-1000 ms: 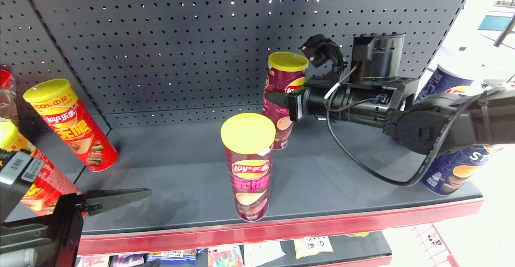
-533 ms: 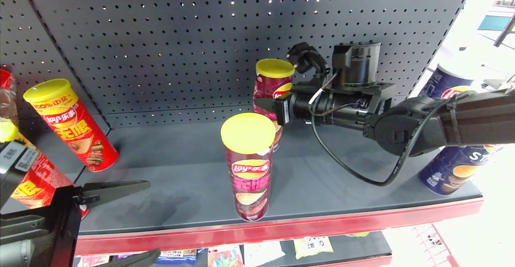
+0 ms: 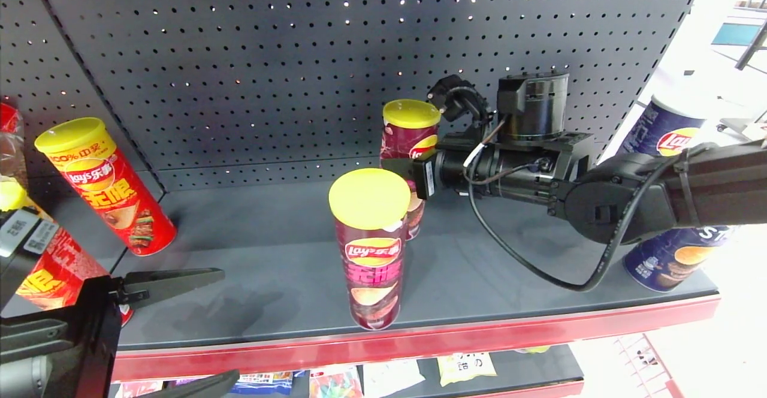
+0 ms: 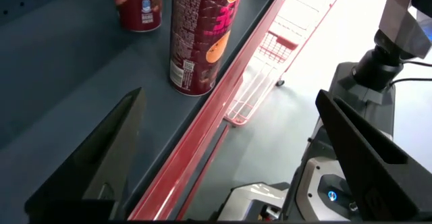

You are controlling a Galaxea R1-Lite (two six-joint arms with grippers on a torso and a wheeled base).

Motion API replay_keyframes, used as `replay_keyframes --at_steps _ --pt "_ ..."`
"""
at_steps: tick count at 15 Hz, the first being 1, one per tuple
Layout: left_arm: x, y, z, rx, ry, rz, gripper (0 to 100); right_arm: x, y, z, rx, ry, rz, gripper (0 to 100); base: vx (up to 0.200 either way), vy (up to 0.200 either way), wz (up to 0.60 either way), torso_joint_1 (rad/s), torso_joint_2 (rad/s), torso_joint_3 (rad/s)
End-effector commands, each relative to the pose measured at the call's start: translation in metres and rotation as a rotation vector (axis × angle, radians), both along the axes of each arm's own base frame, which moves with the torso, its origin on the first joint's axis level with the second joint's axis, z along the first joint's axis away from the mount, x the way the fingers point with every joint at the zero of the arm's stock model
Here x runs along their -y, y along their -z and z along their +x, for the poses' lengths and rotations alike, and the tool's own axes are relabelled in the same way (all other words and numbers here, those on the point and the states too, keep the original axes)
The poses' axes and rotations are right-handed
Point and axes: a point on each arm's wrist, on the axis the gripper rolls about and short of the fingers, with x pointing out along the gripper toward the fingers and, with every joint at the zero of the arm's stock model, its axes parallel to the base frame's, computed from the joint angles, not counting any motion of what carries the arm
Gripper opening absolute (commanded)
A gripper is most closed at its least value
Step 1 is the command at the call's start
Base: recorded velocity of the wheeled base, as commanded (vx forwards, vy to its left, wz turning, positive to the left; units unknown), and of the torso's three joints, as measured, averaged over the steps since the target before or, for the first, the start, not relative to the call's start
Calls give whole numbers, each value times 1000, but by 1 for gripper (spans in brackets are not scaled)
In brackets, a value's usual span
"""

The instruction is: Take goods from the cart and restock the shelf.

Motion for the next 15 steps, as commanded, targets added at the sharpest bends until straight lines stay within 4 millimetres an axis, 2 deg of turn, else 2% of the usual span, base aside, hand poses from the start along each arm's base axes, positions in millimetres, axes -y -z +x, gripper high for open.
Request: replay_keyframes --at_steps 1,7,13,14,15 --pt "0 1 1 -4 0 1 100 4 -3 -6 0 0 2 0 0 0 0 0 0 0" --pt "0 0 0 -2 0 0 100 -2 -8 -6 16 -15 16 0 0 0 0 0 0 0" --pt "0 0 1 -2 0 0 100 -5 -2 -6 2 -22 4 0 0 0 0 0 0 0" --pt "0 0 1 -3 0 0 100 -4 -2 -6 0 -18 4 100 0 0 0 0 0 0" --pt "0 0 1 -3 0 0 100 -4 -2 -6 0 -18 4 100 0 0 0 0 0 0"
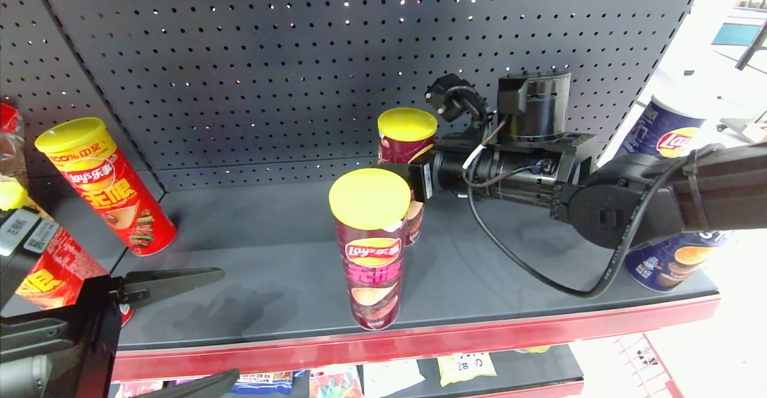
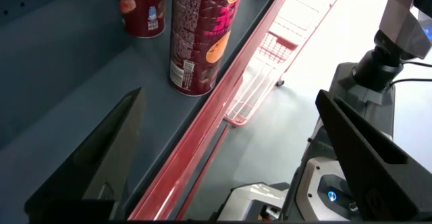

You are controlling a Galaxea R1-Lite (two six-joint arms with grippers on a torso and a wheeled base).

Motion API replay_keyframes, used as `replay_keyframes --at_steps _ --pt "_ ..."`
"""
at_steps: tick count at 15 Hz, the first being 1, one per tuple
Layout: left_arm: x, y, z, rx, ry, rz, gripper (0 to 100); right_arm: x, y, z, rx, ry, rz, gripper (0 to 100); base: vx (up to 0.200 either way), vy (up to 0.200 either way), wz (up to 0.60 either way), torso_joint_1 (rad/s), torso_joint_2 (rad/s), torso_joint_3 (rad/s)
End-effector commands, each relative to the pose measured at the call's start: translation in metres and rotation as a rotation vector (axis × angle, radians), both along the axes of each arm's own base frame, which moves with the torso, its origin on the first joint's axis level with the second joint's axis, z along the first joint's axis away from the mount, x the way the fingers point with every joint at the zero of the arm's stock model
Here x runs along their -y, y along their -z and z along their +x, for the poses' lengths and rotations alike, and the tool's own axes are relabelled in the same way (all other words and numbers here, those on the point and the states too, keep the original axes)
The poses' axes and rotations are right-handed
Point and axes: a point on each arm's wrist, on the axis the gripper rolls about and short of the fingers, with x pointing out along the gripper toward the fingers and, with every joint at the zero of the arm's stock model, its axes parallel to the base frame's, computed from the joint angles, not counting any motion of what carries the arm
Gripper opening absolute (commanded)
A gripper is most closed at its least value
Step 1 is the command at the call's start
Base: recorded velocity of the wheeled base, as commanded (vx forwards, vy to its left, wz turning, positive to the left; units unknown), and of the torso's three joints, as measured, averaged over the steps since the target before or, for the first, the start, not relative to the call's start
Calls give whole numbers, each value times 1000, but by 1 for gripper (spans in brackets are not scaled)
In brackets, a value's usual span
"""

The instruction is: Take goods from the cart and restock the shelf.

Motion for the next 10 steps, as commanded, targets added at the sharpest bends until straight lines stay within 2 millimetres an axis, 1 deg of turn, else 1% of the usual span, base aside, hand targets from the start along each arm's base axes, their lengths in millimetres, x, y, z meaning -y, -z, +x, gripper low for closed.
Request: replay_keyframes --at_steps 1,5,7,9,10 --pt "0 1 1 -5 0 1 100 2 0 -1 -2 4 -2 100 0 0 0 0 0 0" --pt "0 3 1 -13 0 3 100 10 -1 -14 -13 9 -13 100 0 0 0 0 0 0" --pt "0 2 1 -13 0 3 100 24 -5 -29 -14 24 -16 100 0 0 0 0 0 0" --pt "0 4 1 -22 0 6 100 39 -11 -37 -4 87 -20 100 0 0 0 0 0 0" --pt "0 7 0 -32 -3 9 100 48 -15 -47 1 101 -17 100 0 0 0 0 0 0"
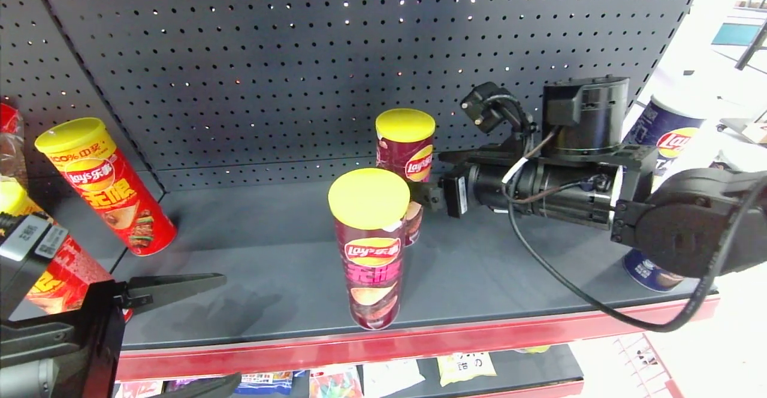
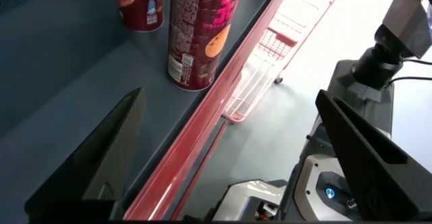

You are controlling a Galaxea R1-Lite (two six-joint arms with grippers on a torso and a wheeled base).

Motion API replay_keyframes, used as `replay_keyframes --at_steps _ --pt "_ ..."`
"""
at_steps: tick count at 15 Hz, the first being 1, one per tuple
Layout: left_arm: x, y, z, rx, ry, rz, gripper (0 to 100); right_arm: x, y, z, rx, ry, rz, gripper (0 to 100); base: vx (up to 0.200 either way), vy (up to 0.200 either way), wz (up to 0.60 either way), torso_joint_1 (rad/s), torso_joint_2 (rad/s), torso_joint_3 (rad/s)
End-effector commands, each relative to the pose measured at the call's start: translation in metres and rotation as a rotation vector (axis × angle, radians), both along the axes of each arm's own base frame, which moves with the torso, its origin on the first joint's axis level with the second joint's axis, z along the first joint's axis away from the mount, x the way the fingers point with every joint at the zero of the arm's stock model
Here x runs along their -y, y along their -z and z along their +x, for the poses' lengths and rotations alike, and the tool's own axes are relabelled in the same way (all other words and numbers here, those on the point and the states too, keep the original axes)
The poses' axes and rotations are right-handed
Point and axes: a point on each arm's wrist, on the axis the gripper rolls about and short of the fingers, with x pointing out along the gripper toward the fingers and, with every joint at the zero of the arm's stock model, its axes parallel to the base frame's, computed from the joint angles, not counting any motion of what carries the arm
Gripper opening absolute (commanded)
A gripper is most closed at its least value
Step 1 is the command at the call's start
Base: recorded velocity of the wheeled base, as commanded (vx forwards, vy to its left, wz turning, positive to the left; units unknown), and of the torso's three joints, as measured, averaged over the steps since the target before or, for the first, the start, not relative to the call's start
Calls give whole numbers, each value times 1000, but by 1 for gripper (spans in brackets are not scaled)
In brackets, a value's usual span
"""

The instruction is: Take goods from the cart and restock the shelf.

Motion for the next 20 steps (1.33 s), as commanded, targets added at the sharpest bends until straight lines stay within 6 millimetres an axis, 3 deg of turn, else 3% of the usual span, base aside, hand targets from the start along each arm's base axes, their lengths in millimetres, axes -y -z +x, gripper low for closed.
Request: replay_keyframes --at_steps 1,4,8,13,16,20 --pt "0 3 1 -13 -8 6 100 23 -13 -25 22 22 13 100 0 0 0 0 0 0" --pt "1 3 7 -21 -40 19 100 46 -9 -53 11 46 0 100 0 0 0 0 0 0" --pt "2 8 15 -51 -75 43 100 87 -11 -113 46 59 20 100 0 0 0 0 0 0" --pt "6 18 35 -26 -169 169 100 117 -15 -169 111 11 65 100 0 0 0 0 0 0" --pt "13 25 45 -45 -148 210 100 134 -22 -186 117 39 69 100 0 0 0 0 0 0" --pt "30 38 59 -78 -88 272 100 149 -17 -199 121 97 70 100 0 0 0 0 0 0"
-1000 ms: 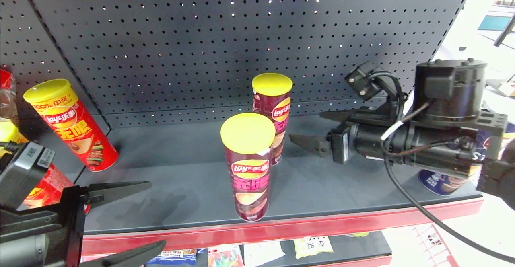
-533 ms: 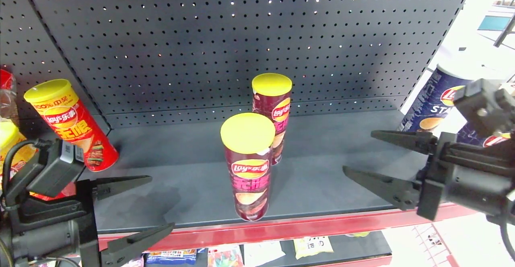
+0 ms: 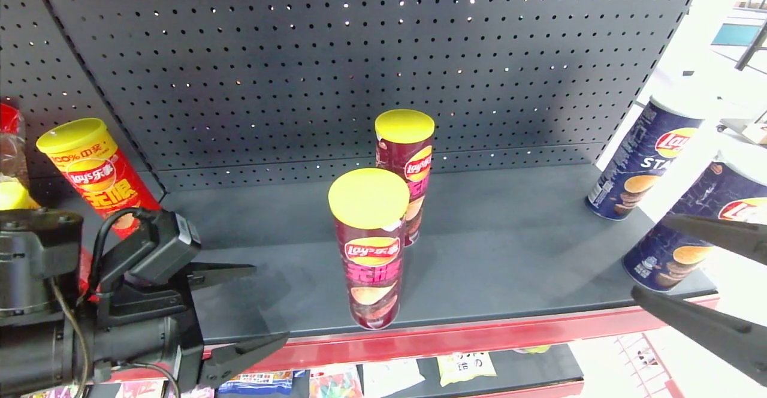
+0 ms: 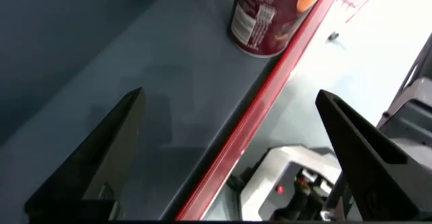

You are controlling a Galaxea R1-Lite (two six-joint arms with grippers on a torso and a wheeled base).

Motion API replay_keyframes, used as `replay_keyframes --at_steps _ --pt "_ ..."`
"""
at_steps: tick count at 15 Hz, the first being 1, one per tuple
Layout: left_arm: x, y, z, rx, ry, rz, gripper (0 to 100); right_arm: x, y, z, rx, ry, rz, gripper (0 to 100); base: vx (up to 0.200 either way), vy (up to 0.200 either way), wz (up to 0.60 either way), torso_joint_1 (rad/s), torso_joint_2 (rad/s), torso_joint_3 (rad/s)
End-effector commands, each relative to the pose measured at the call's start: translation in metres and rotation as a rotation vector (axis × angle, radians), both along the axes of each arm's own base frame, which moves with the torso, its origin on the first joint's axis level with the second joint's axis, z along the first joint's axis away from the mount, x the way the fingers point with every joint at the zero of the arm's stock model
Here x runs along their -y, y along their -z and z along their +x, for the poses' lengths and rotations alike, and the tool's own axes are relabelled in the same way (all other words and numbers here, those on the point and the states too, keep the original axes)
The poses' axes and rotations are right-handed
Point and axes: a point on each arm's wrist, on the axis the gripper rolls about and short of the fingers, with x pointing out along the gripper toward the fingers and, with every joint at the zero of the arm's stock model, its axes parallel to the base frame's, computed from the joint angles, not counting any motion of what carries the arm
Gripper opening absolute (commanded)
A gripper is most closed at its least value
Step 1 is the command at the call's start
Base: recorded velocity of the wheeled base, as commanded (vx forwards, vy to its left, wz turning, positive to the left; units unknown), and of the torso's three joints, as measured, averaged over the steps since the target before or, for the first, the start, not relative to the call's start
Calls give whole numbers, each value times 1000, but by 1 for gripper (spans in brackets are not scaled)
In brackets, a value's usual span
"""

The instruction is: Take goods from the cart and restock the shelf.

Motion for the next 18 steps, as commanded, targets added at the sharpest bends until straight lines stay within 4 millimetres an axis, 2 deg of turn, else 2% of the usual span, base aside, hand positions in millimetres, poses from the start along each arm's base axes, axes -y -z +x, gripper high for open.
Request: replay_keyframes --at_steps 1,6,8,11,18 --pt "9 12 14 -37 23 47 100 9 -3 -10 39 16 27 100 0 0 0 0 0 0" --pt "21 19 43 -22 54 105 100 10 -4 -10 42 30 32 100 0 0 0 0 0 0" --pt "33 19 53 -15 87 108 100 10 -5 -10 44 32 35 100 0 0 0 0 0 0" --pt "44 22 63 -21 105 115 100 10 -6 -10 46 32 35 100 0 0 0 0 0 0" --pt "52 22 81 -14 106 112 100 9 -6 -8 40 32 32 100 0 0 0 0 0 0"
